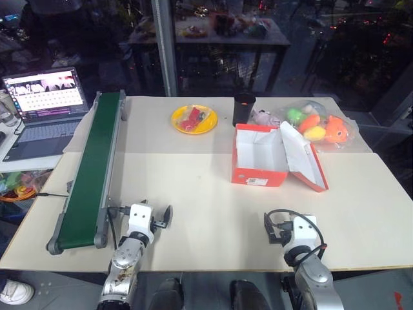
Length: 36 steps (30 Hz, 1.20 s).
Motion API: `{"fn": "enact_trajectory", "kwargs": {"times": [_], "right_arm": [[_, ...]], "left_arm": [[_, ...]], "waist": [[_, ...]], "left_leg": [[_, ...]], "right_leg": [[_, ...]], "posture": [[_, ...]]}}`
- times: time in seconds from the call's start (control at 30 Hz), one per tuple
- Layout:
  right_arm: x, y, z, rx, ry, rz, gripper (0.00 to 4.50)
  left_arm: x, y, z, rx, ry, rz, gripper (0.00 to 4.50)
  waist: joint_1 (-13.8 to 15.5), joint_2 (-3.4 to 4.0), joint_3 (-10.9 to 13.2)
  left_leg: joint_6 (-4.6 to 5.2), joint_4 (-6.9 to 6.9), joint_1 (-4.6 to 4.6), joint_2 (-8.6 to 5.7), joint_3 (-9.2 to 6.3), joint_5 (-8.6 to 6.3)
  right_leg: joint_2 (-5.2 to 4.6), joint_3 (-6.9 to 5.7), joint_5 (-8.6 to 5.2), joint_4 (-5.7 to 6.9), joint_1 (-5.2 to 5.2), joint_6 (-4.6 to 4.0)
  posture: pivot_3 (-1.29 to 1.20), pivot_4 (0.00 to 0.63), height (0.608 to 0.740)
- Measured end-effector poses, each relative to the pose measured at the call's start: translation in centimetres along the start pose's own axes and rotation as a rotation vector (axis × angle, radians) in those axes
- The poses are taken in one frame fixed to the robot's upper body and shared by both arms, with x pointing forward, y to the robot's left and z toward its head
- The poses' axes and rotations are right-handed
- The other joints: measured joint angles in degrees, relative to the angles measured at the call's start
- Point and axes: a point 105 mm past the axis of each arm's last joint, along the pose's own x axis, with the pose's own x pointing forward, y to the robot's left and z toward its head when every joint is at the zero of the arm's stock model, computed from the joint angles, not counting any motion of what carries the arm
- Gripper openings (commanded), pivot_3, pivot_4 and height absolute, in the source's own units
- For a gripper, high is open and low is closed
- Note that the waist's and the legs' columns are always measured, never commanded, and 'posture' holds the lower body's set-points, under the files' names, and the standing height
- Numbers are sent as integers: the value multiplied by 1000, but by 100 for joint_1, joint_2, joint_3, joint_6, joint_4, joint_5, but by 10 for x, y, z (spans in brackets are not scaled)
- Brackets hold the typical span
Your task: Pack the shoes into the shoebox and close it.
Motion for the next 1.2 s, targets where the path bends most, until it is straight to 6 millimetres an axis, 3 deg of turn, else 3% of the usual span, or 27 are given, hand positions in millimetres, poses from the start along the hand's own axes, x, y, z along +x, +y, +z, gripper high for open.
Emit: {"fn": "enact_trajectory", "kwargs": {"times": [0.13, 0.23, 0.33, 0.43, 0.5, 0.6, 0.67, 0.93, 1.03, 1.2], "right_arm": [[-1, -4, 0, -2, 1, -14, 4452], [-3, -10, 10, -14, -34, -31, 4452], [-4, -24, 37, -31, -94, -56, 4452], [-1, -39, 84, -63, -212, -80, 4452], [-1, -40, 102, -82, -255, -74, 4452], [7, -35, 119, -83, -261, -22, 4452], [12, -29, 136, -92, -287, 28, 4452], [29, 10, 189, -117, -344, 322, 4452], [35, 17, 193, -128, -327, 384, 4452], [48, 30, 186, -103, -277, 473, 4452]], "left_arm": [[4, -3, 4, -5, -12, -32, 4500], [12, -2, 16, 8, -43, -79, 4500], [27, 2, 40, 46, -102, -135, 4500], [40, 4, 72, 72, -169, -208, 4500], [44, 1, 82, 62, -193, -245, 4500], [49, -1, 93, 48, -196, -273, 4500], [53, 1, 116, 62, -245, -270, 4500], [57, 21, 181, 56, -322, -128, 4500], [53, 23, 199, 61, -324, -114, 4500], [44, 31, 212, 26, -287, -61, 4500]], "waist": [[14, -5, 3], [19, -7, 4], [18, -18, 11], [5, -24, 14], [3, -25, 13], [2, -34, 21], [11, -45, 30], [12, -73, 48], [15, -76, 49], [10, -82, 53]], "left_leg": [[0, -4, -1, 0, 0, 0], [0, -5, -3, 0, 0, 0], [0, -3, -7, -1, 0, 1], [0, 0, -3, -1, 0, 1], [1, 0, -2, 0, 0, 2], [6, -2, -7, 0, -2, 4], [57, -3, -10, 0, -6, 36], [61, -6, -11, -2, -7, 39], [61, -7, -10, -2, -7, 39], [62, -8, -11, -2, -7, 39]], "right_leg": [[1, -1, 0, 0, -1, 0], [2, -1, 0, 0, -2, 0], [2, 0, 1, 2, -3, 1], [5, 1, 2, 2, 4, 2], [7, 2, 2, 2, 5, 3], [14, 6, 4, 7, -1, 6], [19, 6, 5, 6, 0, 10], [21, 12, 4, 3, 6, 21], [21, 11, 5, 2, 6, 22], [23, 12, 14, 4, 5, 38]], "posture": [[0, 150, 736], [0, 150, 736], [0, 150, 736], [0, 150, 736], [0, 150, 736], [0, 150, 736], [0, 150, 736], [0, 150, 736], [0, 150, 736], [0, 150, 736]]}}
